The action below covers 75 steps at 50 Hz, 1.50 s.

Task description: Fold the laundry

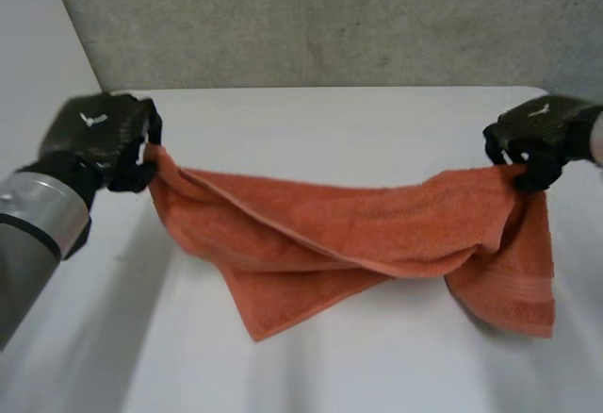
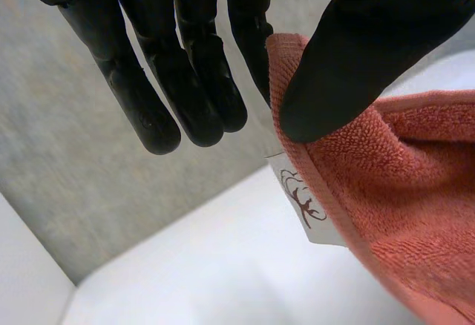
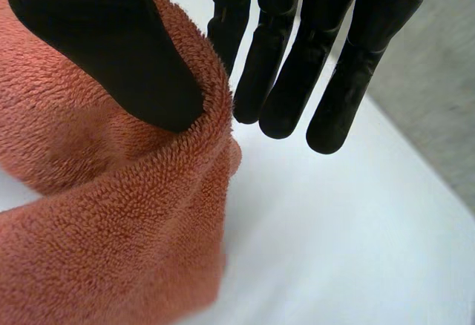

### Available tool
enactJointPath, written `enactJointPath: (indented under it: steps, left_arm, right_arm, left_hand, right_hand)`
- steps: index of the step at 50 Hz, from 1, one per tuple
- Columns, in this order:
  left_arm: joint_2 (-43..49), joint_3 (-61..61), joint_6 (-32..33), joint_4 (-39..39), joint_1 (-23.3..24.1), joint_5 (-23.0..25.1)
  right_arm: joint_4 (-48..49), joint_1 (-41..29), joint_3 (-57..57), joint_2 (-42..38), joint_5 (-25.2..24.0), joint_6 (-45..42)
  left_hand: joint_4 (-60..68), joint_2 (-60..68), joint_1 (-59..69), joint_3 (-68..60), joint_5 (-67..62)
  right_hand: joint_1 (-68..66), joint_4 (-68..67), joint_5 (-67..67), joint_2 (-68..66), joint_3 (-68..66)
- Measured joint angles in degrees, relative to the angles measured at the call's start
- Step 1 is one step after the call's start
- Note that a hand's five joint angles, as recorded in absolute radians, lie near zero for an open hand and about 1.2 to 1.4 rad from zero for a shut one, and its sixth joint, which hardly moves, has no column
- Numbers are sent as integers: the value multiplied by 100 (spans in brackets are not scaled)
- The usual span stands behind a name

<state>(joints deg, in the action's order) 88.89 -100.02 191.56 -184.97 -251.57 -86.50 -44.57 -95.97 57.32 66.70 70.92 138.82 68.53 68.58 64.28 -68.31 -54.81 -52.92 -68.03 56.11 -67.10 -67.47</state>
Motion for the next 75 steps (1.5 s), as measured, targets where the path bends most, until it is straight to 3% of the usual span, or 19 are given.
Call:
enactJointPath:
  steps: [9,10,14,17,20,24,27,35,45,56,59,60,62,68,75]
  left_arm:
    - [1296,328,32,-290,3,27]
    - [1601,486,36,-369,-16,14]
    - [2031,770,36,-481,-54,-8]
    - [2248,936,26,-529,-92,-14]
    - [2328,991,15,-542,-115,-11]
    - [2348,972,3,-543,-132,-6]
    - [2299,874,-5,-542,-134,0]
    - [2230,779,-11,-547,-133,2]
    - [2220,757,-22,-547,-114,6]
    - [2171,693,-22,-547,-92,10]
    - [2164,680,-22,-544,-80,11]
    - [2159,670,-22,-542,-67,10]
    - [2155,666,-22,-541,-55,8]
    - [2105,641,-20,-540,-45,8]
    - [2064,602,9,-540,-45,21]
  right_arm:
    - [480,-442,-1406,-2003,478,173]
    - [730,-524,-1791,-2352,719,258]
    - [1272,-661,-2298,-2767,1176,444]
    - [1718,-769,-2327,-2833,1444,639]
    - [1992,-863,-2004,-2601,1529,851]
    - [2283,-938,-1239,-2042,1472,1141]
    - [2746,-981,276,-1004,1211,1501]
    - [3255,-1046,2541,376,858,1682]
    - [4327,-1333,4332,838,827,1614]
    - [5390,-1359,4491,-55,902,1529]
    - [5473,-1355,4386,-251,961,1480]
    - [5543,-1347,4263,-404,1060,1399]
    - [5588,-1333,4146,-450,1190,1311]
    - [5551,-1281,3930,-155,1380,1177]
    - [4846,-1245,3640,96,1203,1011]
  left_hand:
    - [0,1,0,-5,0]
    - [0,1,0,-8,0]
    - [0,2,0,-9,0]
    - [0,3,0,-9,-6]
    - [0,3,0,-9,0]
    - [0,3,0,-9,1]
    - [0,4,0,-9,0]
    - [0,4,0,-9,0]
    - [0,4,0,-9,0]
    - [0,4,0,-9,0]
    - [0,4,0,-9,0]
    - [0,4,0,-9,1]
    - [0,4,0,-9,0]
    - [0,4,0,-9,0]
    - [0,5,0,-9,1]
  right_hand:
    - [2,54,-27,62,46]
    - [1066,1599,-1401,1677,1563]
    - [3413,4464,-4203,4434,4421]
    - [4082,5417,-5138,5356,5389]
    - [4158,5502,-5258,5506,5560]
    - [4158,5502,-5258,5506,5560]
    - [4154,5488,-5258,5482,5537]
    - [3463,4662,-4526,4606,4598]
    - [2633,3689,-3641,3597,3636]
    - [1888,2866,-2829,2706,2740]
    - [1196,2011,-1973,1833,1947]
    - [-47,482,-424,319,418]
    - [-231,78,-88,-5,111]
    - [-232,0,-71,-11,50]
    - [-232,0,-24,-11,0]
